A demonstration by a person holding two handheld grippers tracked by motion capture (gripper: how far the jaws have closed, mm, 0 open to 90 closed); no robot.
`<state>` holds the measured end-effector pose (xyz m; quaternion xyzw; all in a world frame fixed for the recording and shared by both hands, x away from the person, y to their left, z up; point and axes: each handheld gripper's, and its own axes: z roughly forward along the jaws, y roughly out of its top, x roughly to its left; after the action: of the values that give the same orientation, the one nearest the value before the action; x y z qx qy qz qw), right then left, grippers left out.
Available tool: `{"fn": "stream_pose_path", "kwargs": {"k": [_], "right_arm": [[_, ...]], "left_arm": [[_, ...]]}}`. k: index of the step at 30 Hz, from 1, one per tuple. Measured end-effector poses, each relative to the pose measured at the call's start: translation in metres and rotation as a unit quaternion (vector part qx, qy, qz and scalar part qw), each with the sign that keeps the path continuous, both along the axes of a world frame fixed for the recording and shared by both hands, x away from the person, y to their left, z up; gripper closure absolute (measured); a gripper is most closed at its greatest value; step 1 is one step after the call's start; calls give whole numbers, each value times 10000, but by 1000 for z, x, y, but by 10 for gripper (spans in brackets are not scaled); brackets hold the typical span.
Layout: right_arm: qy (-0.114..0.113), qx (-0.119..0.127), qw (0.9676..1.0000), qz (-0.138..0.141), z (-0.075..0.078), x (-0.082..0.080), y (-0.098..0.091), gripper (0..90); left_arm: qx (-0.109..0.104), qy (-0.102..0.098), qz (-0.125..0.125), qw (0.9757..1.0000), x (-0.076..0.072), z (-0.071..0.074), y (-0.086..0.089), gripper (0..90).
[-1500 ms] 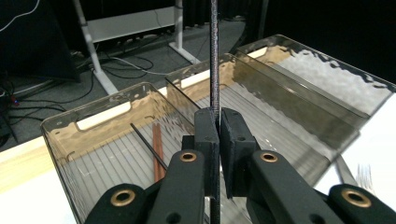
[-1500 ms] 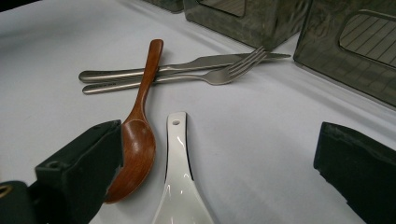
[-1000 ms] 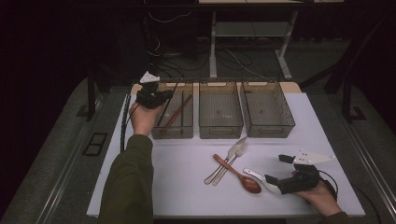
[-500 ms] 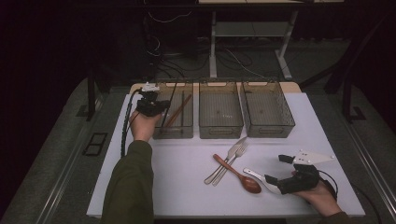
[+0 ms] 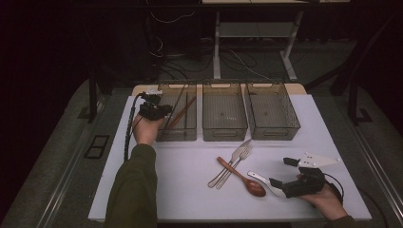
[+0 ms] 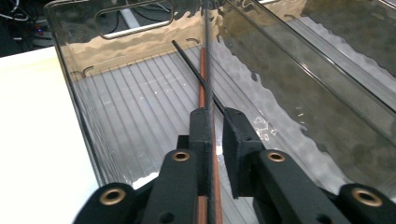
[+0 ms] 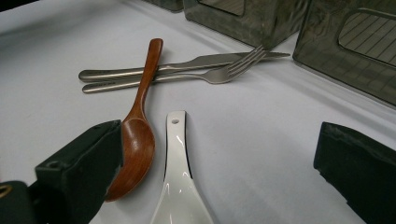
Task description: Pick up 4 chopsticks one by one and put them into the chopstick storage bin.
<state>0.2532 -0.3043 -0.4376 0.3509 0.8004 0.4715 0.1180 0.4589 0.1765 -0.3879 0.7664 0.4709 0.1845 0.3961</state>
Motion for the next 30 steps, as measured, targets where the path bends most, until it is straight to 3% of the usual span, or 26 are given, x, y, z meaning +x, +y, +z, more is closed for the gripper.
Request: {"fn": "stream_pose_path", "kwargs": {"k": [6, 13, 18, 24, 30], "right_arm": [[0, 6, 10000, -1, 0, 0, 0, 14], [5, -3, 10000, -4, -1, 1, 0, 13], [32, 18, 10000, -1, -1, 1, 0, 13], [17, 6, 10000, 32, -1, 3, 0, 14], [23, -19, 10000, 22, -1, 2, 1, 13]], "left_arm": [[-81, -63, 30, 9999, -1, 2, 0, 748], [-174, -259, -225, 9993, -8, 11, -3, 621], [-361, -399, -543, 9971, -15, 18, -6, 549], [-497, -358, -906, 9940, -25, 26, -11, 465], [-449, -438, -1175, 9911, -45, 29, -16, 400]]}}
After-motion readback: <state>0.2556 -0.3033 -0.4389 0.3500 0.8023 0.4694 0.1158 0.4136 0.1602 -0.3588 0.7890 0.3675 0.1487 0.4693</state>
